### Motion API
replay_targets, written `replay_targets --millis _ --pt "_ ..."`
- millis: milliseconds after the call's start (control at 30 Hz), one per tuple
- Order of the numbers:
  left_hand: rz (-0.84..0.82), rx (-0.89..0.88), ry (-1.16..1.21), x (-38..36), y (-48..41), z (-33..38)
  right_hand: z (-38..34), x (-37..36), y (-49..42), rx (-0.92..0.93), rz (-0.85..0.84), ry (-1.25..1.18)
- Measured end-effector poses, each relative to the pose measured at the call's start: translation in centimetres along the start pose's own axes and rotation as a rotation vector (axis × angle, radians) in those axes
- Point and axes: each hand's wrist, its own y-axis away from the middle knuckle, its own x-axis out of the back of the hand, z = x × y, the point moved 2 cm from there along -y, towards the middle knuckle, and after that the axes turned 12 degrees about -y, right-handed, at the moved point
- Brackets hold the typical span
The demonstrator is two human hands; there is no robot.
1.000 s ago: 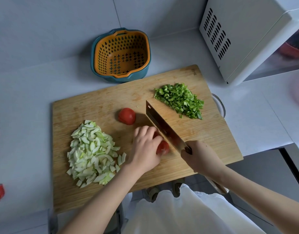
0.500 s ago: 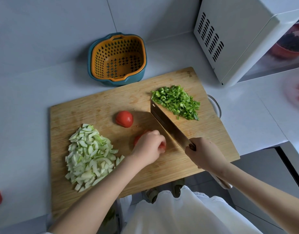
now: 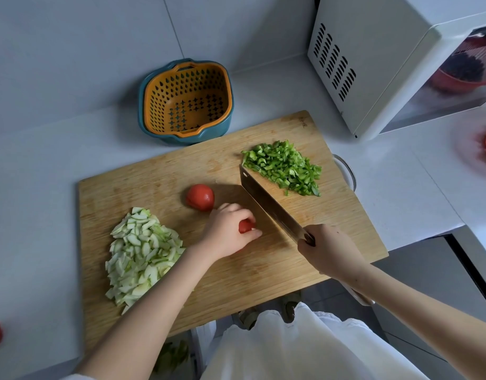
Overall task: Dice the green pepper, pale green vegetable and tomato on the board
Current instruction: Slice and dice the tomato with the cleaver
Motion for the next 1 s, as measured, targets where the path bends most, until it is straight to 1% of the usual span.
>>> replay_targets --millis 167,333,433,533,633,667,733,867,1000 --pt "-0.024 -0.016 0.059 -0.3 0.8 -0.5 0.2 -0.1 -0.1 0.002 0.008 0.006" --pt "0.043 -0.006 0.09 -0.3 2.2 -1.3 0.3 -0.3 -0.2 0.021 0.021 0.018" --pt "0.044 -0.004 0.088 -0.4 3.2 -1.7 0.2 -0.4 -0.1 0.034 0.017 0.019" --pt "0.018 0.012 0.0 -0.7 3.8 -1.9 0.3 -0.4 -0.2 0.035 0.016 0.033" --pt "-0.082 0.113 -0.163 -1.2 4.1 -2.1 0.3 -0.4 -0.3 0.038 0.025 0.049" --pt "-0.094 0.141 -0.208 -1.3 4.1 -2.0 0.3 -0.3 -0.3 0.041 0.028 0.049" --pt "-0.064 0.179 -0.243 -1.6 4.0 -1.7 0.2 -0.4 -0.3 0.045 0.027 0.04" --pt "-0.006 0.214 -0.167 -2.0 3.2 -1.2 0.3 -1.0 0.0 0.067 0.015 0.065" --pt "-0.017 0.153 -0.116 -1.6 1.1 -0.2 0.3 -1.2 -0.1 0.079 0.004 0.079"
